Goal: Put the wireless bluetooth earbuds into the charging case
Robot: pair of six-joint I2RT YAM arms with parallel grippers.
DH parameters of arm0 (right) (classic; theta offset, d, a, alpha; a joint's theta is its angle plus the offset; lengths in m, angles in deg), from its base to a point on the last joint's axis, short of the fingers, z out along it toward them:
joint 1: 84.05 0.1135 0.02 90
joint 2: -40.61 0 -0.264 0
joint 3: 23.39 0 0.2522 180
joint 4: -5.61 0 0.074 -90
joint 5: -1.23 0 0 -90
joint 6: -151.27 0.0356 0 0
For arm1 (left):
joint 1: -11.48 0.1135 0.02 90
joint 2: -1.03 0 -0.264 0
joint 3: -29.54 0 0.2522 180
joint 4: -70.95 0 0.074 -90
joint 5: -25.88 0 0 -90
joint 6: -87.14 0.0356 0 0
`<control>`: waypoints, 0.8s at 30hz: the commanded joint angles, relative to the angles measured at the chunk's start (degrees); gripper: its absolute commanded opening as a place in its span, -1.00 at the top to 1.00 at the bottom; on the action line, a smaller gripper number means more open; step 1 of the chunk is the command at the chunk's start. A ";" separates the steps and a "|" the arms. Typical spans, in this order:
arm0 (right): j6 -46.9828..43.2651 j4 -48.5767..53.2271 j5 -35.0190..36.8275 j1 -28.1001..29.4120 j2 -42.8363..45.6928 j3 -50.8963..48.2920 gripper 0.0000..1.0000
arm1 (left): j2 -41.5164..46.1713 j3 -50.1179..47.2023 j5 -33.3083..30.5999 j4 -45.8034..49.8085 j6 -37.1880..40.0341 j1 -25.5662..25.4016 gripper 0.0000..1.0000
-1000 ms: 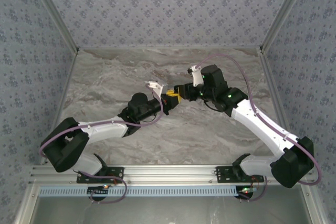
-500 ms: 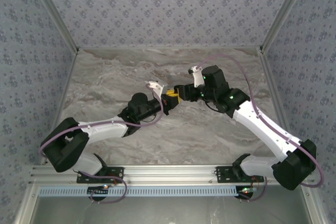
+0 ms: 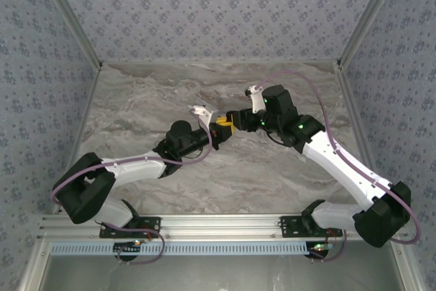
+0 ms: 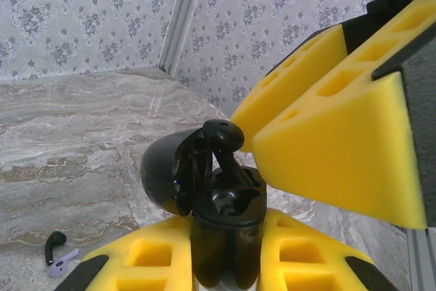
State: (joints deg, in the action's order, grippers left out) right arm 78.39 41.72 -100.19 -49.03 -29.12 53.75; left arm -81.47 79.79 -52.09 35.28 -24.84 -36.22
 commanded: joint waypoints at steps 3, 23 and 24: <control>-0.33 0.64 -2.79 0.38 0.70 2.23 0.26 | 1.98 0.71 1.89 -1.20 1.58 -0.36 0.69; -3.41 2.78 -5.77 1.49 1.25 3.31 0.33 | 4.28 -0.44 1.96 -0.46 4.64 -0.37 0.70; -3.50 2.75 -5.72 1.54 1.27 3.34 0.35 | 4.28 -0.45 1.94 -0.49 4.73 -0.33 0.69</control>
State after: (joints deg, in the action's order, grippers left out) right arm 76.29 42.85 -104.67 -48.11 -29.12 55.37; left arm -78.94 79.46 -50.84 35.92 -21.34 -36.22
